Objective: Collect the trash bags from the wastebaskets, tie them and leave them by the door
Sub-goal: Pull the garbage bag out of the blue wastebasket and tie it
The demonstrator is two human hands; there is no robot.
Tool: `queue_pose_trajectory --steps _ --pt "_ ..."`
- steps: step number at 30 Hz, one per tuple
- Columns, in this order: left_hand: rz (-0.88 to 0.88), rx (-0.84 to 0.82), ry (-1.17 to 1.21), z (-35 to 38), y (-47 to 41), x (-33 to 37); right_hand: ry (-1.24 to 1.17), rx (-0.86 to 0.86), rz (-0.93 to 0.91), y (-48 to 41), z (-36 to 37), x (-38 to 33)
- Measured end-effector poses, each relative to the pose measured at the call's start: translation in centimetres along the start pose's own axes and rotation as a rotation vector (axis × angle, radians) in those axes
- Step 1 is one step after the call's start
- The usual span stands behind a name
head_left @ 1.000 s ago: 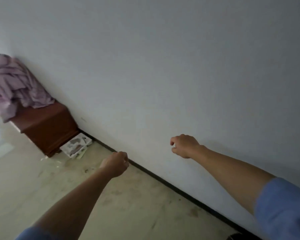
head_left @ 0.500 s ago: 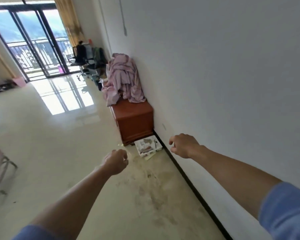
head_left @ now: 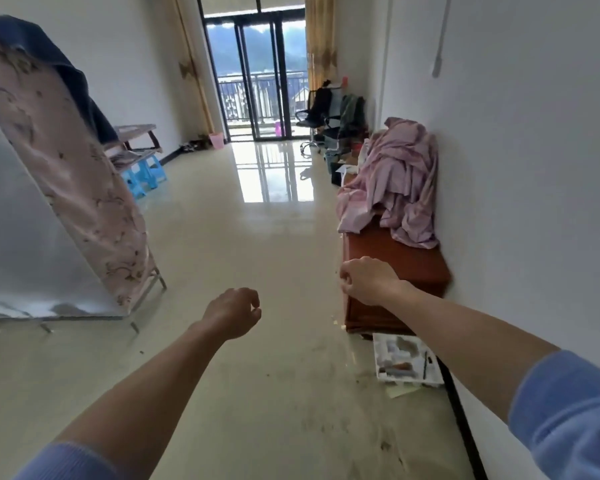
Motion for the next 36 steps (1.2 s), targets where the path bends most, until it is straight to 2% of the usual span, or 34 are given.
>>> queue_pose_trajectory --steps 4,8,14,19,27,36 --pt "-0.087 0.003 -0.002 -0.6 -7.9 -5.5 0.035 -0.021 -0.055 -11.7 1.5 -2.1" --pt "-0.100 0.016 -0.020 -1.4 -18.3 -11.3 0.060 0.047 -0.057 -23.3 3.2 -3.6" --pt "-0.077 -0.007 -0.013 -5.0 -34.1 -17.9 0.023 0.065 0.045 -39.7 2.0 -4.8" --pt "-0.041 -0.015 0.002 -7.7 -46.6 -20.7 0.019 0.065 0.102 -50.9 1.7 -4.4" --pt "0.010 -0.054 0.003 -7.3 -67.8 -23.8 0.014 0.042 0.120 -71.9 4.5 -1.9" --pt "-0.039 -0.004 0.020 -13.1 -91.0 -30.2 0.026 0.029 0.091 -97.7 2.0 -2.0"
Point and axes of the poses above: each hand's wrist, its own y-axis away from the middle knuckle, its own z-axis out of the palm, x = y × z, the point moved 1 cm from there along -y, towards the middle knuckle, and after that the axes turned 5 degrees about z, right-handed, at the moved point
